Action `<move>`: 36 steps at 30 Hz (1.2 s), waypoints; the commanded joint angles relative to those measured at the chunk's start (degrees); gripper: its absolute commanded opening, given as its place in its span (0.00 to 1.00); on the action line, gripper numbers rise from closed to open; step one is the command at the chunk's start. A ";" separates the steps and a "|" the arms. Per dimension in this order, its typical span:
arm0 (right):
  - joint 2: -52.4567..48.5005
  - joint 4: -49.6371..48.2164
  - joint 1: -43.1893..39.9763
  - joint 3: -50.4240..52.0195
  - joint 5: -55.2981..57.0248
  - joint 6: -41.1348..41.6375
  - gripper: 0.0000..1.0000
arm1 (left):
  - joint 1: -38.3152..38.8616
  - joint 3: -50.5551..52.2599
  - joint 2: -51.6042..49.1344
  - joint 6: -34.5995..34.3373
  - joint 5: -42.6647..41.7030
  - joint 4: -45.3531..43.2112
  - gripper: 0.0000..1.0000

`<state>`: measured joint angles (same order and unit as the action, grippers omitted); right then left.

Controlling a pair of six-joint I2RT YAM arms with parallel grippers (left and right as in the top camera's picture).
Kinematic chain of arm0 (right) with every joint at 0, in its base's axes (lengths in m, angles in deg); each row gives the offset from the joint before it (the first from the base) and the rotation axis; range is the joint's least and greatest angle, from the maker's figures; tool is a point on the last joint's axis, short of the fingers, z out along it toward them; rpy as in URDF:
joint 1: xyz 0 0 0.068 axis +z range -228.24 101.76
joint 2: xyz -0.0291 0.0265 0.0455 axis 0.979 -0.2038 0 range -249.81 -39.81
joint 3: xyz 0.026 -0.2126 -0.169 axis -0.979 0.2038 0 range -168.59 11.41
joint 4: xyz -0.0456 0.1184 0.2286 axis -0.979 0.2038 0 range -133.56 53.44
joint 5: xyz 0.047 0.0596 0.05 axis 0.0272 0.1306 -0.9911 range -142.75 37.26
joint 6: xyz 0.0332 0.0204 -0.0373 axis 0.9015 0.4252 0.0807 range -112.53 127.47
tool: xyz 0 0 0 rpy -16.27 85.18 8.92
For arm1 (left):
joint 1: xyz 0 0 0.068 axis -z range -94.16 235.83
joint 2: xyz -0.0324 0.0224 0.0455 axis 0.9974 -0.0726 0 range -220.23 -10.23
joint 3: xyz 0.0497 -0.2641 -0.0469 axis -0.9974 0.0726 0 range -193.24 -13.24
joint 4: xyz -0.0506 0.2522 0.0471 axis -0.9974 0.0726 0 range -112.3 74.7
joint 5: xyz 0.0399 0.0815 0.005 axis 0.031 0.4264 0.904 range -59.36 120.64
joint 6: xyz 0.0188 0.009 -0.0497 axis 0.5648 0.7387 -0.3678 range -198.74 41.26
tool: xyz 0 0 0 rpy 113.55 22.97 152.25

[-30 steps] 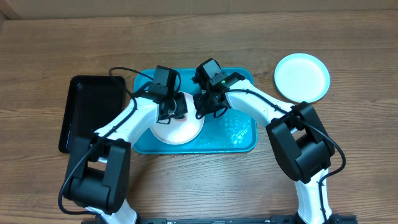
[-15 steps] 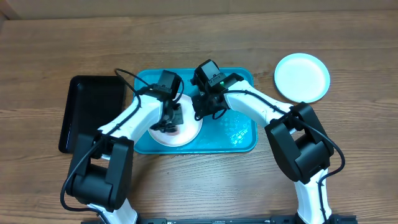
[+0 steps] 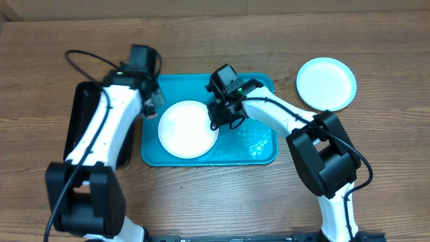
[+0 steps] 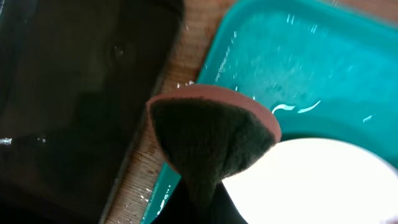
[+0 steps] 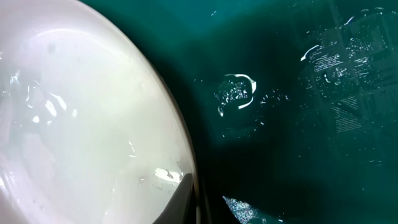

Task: Clean dirty plates on tray and stack at the side
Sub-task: 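Scrub the pink plate with the sponge in the left gripper, then lift the pink plate with the right gripper onto the plate stack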

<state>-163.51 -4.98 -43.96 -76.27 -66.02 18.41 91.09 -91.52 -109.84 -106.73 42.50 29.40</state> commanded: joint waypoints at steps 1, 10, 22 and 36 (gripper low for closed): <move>-0.79 0.44 -0.59 1.16 2.69 0.20 0.04 | -5.16 -0.57 1.40 0.20 -4.46 0.74 0.04; -0.79 0.46 -0.57 1.16 2.67 0.22 0.04 | -17.33 7.26 -0.90 2.32 -3.61 -2.51 0.04; -0.17 1.79 -0.59 -1.22 2.73 -0.70 0.04 | -21.73 10.60 -1.20 5.75 -3.63 -8.09 0.30; 8.68 14.78 4.76 -15.74 33.68 -11.39 0.04 | -21.73 -8.39 -0.35 5.70 -10.47 7.21 0.89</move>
<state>-160.52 9.30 -42.01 -87.74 -45.56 11.48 69.61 -97.42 -111.05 -101.26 35.85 35.91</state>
